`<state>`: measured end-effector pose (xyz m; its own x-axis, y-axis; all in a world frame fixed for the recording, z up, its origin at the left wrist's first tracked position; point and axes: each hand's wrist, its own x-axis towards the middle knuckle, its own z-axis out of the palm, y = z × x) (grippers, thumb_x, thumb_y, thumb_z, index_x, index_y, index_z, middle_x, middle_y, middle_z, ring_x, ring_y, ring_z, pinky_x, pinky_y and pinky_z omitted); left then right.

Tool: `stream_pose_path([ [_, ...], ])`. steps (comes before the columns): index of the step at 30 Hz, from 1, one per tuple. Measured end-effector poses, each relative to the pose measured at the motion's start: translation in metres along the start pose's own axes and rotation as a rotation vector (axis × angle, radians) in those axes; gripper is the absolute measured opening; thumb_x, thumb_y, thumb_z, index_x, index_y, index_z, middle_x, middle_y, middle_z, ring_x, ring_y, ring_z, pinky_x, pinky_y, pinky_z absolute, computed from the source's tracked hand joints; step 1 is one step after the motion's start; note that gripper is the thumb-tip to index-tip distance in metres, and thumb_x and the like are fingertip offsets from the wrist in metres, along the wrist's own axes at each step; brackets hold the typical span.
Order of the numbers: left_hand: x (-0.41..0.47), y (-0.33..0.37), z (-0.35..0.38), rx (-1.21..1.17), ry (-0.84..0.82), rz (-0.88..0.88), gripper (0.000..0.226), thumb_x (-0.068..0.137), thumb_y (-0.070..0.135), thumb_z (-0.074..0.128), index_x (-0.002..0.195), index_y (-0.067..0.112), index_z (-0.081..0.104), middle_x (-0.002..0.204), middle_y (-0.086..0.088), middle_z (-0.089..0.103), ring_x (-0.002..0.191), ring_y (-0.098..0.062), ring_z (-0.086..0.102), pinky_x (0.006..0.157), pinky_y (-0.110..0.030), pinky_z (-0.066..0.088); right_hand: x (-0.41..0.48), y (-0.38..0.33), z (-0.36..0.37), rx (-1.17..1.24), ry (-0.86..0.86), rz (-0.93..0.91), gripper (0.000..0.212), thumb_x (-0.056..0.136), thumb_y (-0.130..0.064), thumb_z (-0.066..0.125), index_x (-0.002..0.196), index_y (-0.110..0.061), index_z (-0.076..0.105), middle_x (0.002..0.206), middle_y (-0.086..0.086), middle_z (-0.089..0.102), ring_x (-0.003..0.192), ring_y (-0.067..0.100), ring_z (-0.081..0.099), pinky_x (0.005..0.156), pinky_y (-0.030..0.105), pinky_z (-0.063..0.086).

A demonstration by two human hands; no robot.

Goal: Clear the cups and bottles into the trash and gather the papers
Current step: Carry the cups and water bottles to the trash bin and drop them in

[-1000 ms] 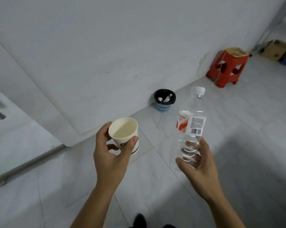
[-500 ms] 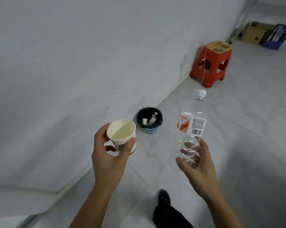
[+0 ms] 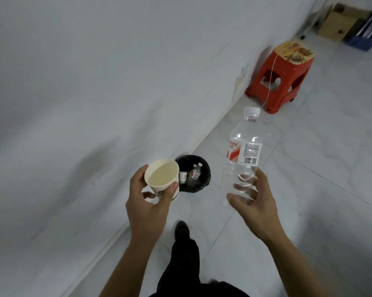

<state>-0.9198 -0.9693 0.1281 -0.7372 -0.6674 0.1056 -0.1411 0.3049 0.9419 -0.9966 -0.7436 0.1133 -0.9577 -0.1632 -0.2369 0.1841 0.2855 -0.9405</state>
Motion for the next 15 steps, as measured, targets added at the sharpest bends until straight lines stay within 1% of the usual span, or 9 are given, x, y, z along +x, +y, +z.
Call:
stream_pose_path([
  [1,0.023,-0.007,0.011,0.006,-0.02,-0.008,0.067,0.071,0.035,0.085,0.129,0.026,0.053,0.12,0.029,0.057,0.109,-0.007,0.058,0.075,-0.012,0.049,0.019,0.0,0.005,-0.009,0.015,0.022,0.08,0.075,-0.023,0.08,0.137,-0.048,0.035,0.12,-0.017,0.059,0.103,0.002,0.065,0.073,0.02,0.057],
  [3,0.064,-0.023,0.035,0.011,-0.062,-0.032,0.068,0.07,0.037,0.08,0.13,0.027,0.051,0.12,0.033,0.055,0.11,-0.003,0.057,0.076,-0.011,0.048,0.059,0.002,0.015,-0.038,0.021,0.064,0.079,0.074,-0.025,0.08,0.132,-0.053,0.034,0.119,-0.019,0.058,0.103,0.002,0.064,0.073,0.02,0.056],
  [6,0.113,-0.052,0.075,0.042,-0.12,-0.082,0.069,0.073,0.034,0.082,0.133,0.023,0.05,0.119,0.036,0.054,0.11,0.0,0.057,0.078,-0.012,0.048,0.118,0.016,0.031,-0.074,0.011,0.149,0.078,0.075,-0.023,0.081,0.129,-0.054,0.034,0.118,-0.018,0.057,0.103,0.005,0.064,0.076,0.023,0.056],
  [8,0.138,-0.086,0.107,0.075,-0.147,-0.164,0.067,0.075,0.027,0.085,0.132,0.02,0.049,0.122,0.029,0.056,0.11,-0.002,0.057,0.082,-0.017,0.05,0.158,0.043,0.043,-0.085,0.015,0.236,0.08,0.075,-0.022,0.082,0.134,-0.048,0.034,0.118,-0.018,0.056,0.103,0.006,0.063,0.081,0.027,0.056],
  [10,0.154,-0.127,0.135,0.116,-0.163,-0.226,0.069,0.074,0.026,0.086,0.132,0.019,0.049,0.127,0.014,0.056,0.113,-0.008,0.057,0.085,-0.02,0.052,0.192,0.078,0.056,-0.1,0.001,0.319,0.083,0.074,-0.025,0.082,0.14,-0.041,0.033,0.12,-0.015,0.055,0.105,0.007,0.062,0.084,0.03,0.055],
  [11,0.162,-0.155,0.152,0.136,-0.175,-0.254,0.07,0.073,0.027,0.086,0.132,0.019,0.049,0.13,0.008,0.056,0.114,-0.012,0.058,0.085,-0.02,0.052,0.212,0.104,0.064,-0.116,-0.017,0.351,0.085,0.075,-0.025,0.081,0.143,-0.038,0.032,0.121,-0.014,0.054,0.106,0.008,0.062,0.083,0.029,0.054],
  [13,0.173,-0.224,0.19,0.177,-0.184,-0.305,0.073,0.071,0.029,0.088,0.131,0.018,0.049,0.131,0.003,0.056,0.114,-0.017,0.059,0.084,-0.016,0.052,0.256,0.165,0.085,-0.17,-0.072,0.418,0.085,0.077,-0.026,0.08,0.146,-0.035,0.03,0.123,-0.011,0.053,0.104,0.006,0.06,0.085,0.029,0.053],
  [15,0.179,-0.282,0.219,0.209,-0.2,-0.342,0.073,0.07,0.029,0.089,0.131,0.018,0.05,0.131,0.003,0.056,0.114,-0.015,0.059,0.079,-0.011,0.051,0.291,0.219,0.106,-0.21,-0.131,0.459,0.087,0.077,-0.031,0.079,0.148,-0.033,0.029,0.124,-0.008,0.052,0.102,0.007,0.06,0.091,0.035,0.053],
])
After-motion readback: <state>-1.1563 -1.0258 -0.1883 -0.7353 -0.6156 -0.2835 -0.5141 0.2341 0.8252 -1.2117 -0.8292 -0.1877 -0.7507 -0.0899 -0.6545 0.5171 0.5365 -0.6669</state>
